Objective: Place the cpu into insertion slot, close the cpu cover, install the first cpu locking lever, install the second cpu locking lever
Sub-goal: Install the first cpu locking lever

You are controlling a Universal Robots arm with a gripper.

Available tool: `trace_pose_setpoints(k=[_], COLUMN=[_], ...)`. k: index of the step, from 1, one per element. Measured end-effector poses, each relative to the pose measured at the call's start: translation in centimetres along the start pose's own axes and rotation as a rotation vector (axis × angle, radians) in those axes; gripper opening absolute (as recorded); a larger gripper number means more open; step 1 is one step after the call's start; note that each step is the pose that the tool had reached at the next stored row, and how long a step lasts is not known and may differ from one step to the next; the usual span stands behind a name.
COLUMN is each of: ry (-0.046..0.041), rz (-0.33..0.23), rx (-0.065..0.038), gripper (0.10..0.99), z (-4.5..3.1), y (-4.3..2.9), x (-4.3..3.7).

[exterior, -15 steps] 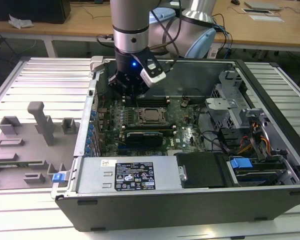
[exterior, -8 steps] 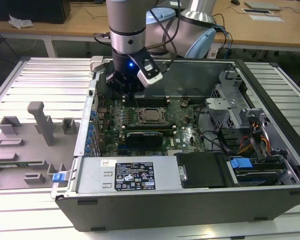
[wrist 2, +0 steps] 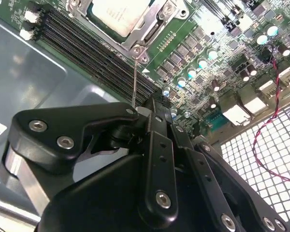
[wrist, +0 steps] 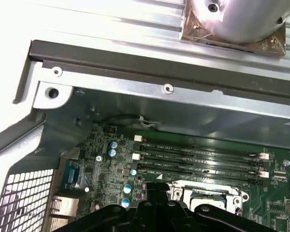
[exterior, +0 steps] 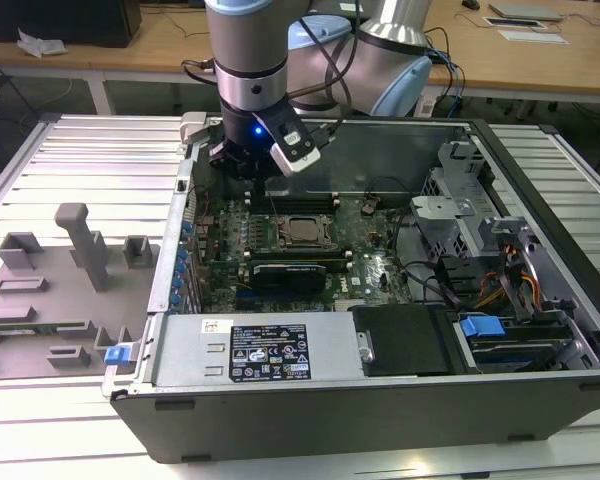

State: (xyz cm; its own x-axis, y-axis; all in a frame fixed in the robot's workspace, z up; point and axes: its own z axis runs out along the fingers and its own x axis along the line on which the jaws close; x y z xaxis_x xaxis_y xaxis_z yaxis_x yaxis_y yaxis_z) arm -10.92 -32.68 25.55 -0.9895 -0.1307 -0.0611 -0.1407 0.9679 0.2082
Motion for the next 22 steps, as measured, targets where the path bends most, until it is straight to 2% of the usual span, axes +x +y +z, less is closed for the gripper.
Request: trace_pose_setpoints(k=[2, 4, 6, 10, 16, 19, 22], ry=[0.0, -0.0012, -0.0017, -0.0019, 0.0001, 0.004, 0.0051], rz=[0.0, 0.0, 0.0, 0.0, 0.001, 0.002, 0.002], rx=[-0.001, -0.009, -0.012, -0.014, -0.014, -0.015, -0.015], gripper=[0.106, 0.106, 0.106, 0.106, 0.106, 0.106, 0.106], z=[0.0, 0.0, 0.0, 0.04, 0.19, 0.32, 0.36], y=[0.0, -0.01, 0.0, -0.04, -0.41, -0.81, -0.96], x=[0.0, 0.0, 0.0, -0.2, -2.7, -5.47, -6.49])
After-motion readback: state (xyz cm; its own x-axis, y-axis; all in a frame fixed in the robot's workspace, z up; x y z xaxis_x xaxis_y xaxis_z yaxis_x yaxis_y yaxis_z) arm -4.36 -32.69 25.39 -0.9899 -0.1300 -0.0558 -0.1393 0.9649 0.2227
